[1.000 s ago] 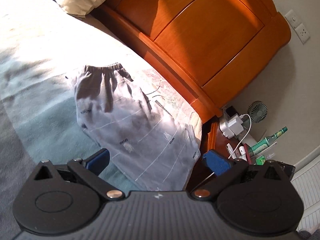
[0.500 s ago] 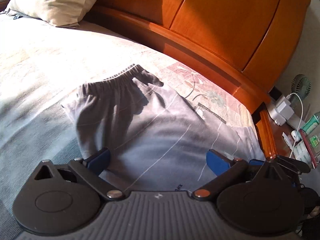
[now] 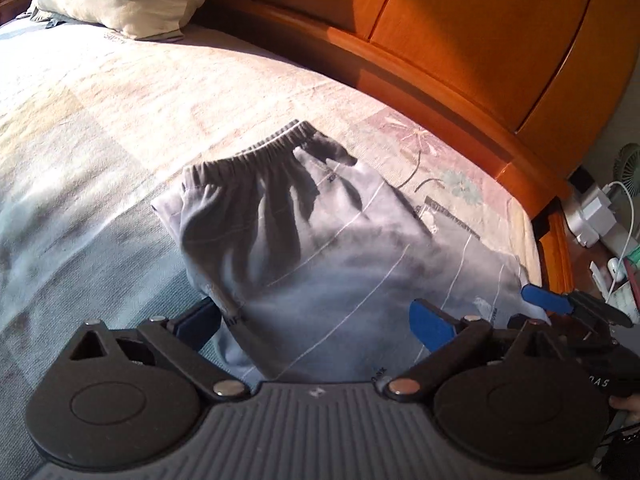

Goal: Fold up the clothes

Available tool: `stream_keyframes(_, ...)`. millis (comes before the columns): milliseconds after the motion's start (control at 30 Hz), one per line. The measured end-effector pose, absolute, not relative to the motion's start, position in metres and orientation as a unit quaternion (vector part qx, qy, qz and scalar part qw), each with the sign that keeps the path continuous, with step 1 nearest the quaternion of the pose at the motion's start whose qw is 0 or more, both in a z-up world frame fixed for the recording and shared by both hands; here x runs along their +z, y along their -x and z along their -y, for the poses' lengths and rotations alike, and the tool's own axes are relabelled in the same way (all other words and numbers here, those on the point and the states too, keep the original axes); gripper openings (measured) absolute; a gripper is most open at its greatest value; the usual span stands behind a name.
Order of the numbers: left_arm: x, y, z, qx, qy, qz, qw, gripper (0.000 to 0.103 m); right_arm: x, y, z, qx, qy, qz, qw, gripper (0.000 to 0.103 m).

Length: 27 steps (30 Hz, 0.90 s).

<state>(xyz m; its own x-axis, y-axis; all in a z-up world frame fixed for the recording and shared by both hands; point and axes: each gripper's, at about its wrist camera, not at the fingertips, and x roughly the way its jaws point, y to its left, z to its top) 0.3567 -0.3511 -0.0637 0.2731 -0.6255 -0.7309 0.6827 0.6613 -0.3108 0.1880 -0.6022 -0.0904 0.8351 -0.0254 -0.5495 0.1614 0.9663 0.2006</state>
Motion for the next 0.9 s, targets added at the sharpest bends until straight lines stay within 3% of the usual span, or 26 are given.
stream_keyframes(100,-0.046,-0.368,0.357,-0.438,0.004,-0.406,0.802,0.101,-0.088,-0.186,0.599,-0.061,-0.12,-0.281,0.95,0.073)
stream_keyframes(400,-0.079,-0.412,0.372,-0.366,-0.008,-0.443,0.819,0.1,-0.067,-0.173,0.603,-0.076,-0.151,-0.249,0.954,0.073)
stream_keyframes(533,-0.067,-0.405,0.376,-0.37,-0.016,-0.44,0.818,0.1,-0.064,-0.17,0.606,-0.068,-0.146,-0.237,0.958,0.073)
stream_keyframes(733,-0.044,-0.397,0.403,-0.433,0.003,-0.423,0.796,0.1,-0.082,-0.187,0.6,-0.05,-0.14,-0.263,0.953,0.073)
stream_keyframes(900,-0.067,-0.417,0.435,-0.421,0.008,-0.443,0.791,0.1,-0.092,-0.188,0.601,-0.052,-0.153,-0.269,0.949,0.074)
